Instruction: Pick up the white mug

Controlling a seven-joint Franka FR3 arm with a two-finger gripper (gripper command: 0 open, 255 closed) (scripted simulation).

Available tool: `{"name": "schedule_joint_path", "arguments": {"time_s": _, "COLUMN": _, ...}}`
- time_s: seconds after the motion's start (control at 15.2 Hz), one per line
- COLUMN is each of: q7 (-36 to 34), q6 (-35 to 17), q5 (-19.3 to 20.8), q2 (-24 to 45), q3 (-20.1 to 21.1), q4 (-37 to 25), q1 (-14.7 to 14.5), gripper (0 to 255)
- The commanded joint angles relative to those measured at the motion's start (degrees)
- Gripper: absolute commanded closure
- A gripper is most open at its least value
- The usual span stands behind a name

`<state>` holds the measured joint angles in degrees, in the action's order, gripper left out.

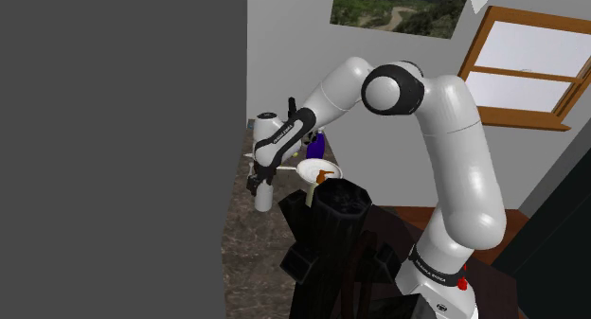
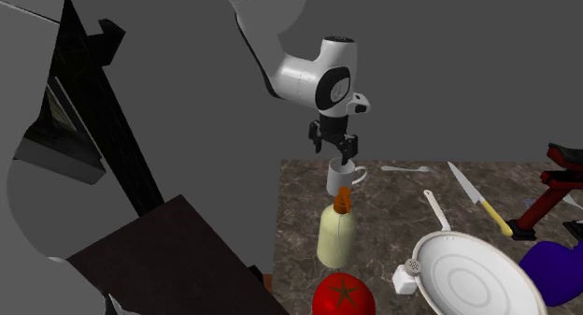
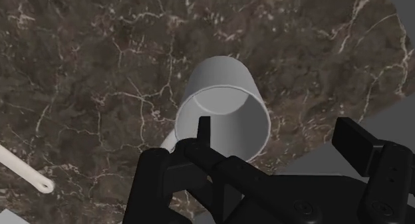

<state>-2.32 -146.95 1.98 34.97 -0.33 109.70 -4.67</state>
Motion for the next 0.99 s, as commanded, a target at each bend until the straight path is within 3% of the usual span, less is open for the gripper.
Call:
{"name": "schedule_joint_path", "arguments": {"time_s": 0.0, "q7": 0.1, "q6": -0.2, "q5": 0.3, "q2": 3.4, "q3": 0.0, "q4": -3.7, "q1": -0.2, "gripper": 0}}
{"name": "schedule_joint_path", "arguments": {"time_s": 0.59, "q7": -0.1, "q6": -3.5, "q5": 0.3, "q2": 8.3, "q3": -0.1, "q4": -5.3, "q1": -0.2, "gripper": 0}}
{"name": "schedule_joint_path", "arguments": {"time_s": 0.66, "q7": 0.0, "q6": -3.5, "q5": 0.3, "q2": 8.4, "q3": -0.1, "q4": -5.4, "q1": -0.2, "gripper": 255}}
{"name": "schedule_joint_path", "arguments": {"time_s": 0.92, "q7": 0.0, "q6": -3.5, "q5": 0.3, "q2": 8.4, "q3": -0.1, "q4": -5.3, "q1": -0.2, "gripper": 255}}
